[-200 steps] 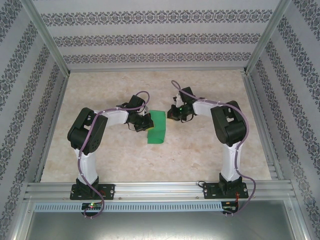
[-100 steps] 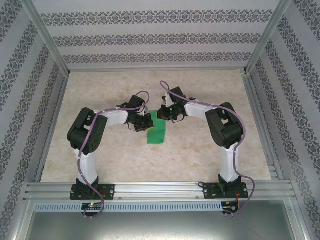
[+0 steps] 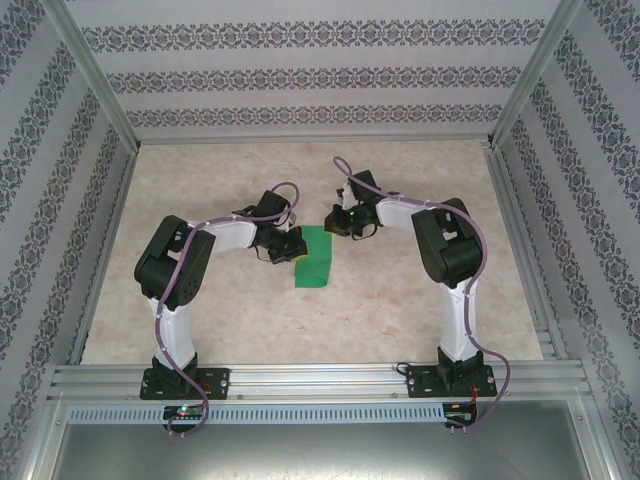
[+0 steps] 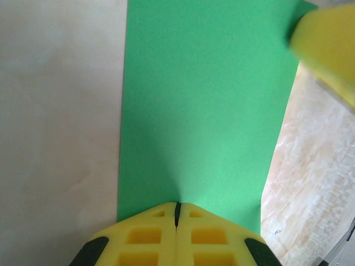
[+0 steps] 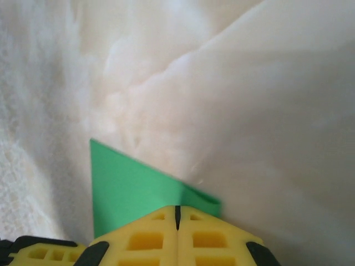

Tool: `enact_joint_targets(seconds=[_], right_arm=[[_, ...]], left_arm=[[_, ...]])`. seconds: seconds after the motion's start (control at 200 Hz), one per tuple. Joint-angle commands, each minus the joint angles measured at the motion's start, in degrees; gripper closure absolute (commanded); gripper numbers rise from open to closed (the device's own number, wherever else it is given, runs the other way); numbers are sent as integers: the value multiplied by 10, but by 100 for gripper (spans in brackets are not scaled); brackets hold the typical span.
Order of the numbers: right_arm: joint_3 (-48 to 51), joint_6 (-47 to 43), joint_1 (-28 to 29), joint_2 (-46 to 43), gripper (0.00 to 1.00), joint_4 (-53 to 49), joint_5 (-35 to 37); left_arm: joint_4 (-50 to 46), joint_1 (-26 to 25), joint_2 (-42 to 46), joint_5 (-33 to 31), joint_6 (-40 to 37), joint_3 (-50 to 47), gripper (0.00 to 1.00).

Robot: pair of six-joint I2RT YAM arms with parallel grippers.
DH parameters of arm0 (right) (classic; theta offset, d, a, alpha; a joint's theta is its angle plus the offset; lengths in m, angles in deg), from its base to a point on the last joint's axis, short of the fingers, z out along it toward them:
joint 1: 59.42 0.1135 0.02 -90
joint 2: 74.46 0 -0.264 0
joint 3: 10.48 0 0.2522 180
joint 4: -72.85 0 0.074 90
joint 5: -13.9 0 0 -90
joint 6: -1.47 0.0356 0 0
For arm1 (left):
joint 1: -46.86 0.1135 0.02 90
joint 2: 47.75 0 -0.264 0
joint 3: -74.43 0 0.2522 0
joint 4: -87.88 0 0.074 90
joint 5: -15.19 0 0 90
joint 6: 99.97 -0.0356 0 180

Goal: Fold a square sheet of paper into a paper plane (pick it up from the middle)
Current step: Fold the square sheet of paper in half at the center of the table.

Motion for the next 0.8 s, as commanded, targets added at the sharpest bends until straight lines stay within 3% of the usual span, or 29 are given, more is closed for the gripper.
enact_joint_targets(seconds=[0.0, 0.17, 0.425, 0.61, 0.799], right_arm=[[-22, -23, -45, 10, 100, -14, 64], [-4, -20, -48, -47, 100, -16, 48], [121, 51, 20, -138, 100, 25, 12], [141, 78, 79, -136, 100, 18, -4], [150, 77, 96, -122, 100, 6, -8]], left_arm=[[-165, -8, -83, -121, -3, -77, 100], [-166, -8, -85, -120, -3, -72, 100], [-165, -8, -86, -124, -1, -72, 100], [-162, -8, -86, -127, 3, -71, 100], [-160, -8, -87, -127, 5, -73, 100]])
